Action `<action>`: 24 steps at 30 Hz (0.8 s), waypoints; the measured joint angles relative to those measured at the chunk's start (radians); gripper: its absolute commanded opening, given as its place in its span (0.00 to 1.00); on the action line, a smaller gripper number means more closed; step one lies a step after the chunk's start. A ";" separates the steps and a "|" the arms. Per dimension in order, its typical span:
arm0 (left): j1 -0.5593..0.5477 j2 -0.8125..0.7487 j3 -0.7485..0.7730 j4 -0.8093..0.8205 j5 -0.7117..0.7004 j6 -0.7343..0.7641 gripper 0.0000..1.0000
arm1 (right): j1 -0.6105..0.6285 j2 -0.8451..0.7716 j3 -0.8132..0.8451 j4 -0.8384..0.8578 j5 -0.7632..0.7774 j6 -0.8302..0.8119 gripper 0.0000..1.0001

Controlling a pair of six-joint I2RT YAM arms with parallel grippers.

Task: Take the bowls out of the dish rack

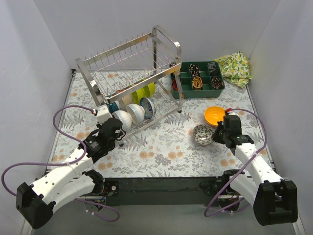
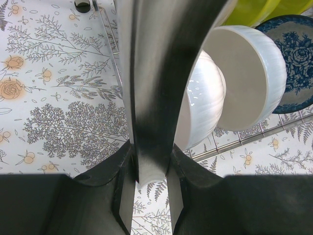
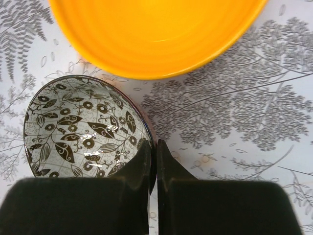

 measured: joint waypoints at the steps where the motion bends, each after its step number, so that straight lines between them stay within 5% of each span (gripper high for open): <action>1: 0.000 0.000 0.000 0.000 0.000 0.000 0.02 | -0.019 0.000 0.000 -0.004 0.000 -0.008 0.01; 12: 0.000 -0.004 -0.002 0.002 0.005 0.004 0.02 | -0.223 0.047 0.003 0.024 -0.057 -0.043 0.01; 24: 0.000 -0.008 -0.004 0.001 0.006 0.007 0.02 | -0.329 0.298 0.116 0.163 -0.132 -0.016 0.01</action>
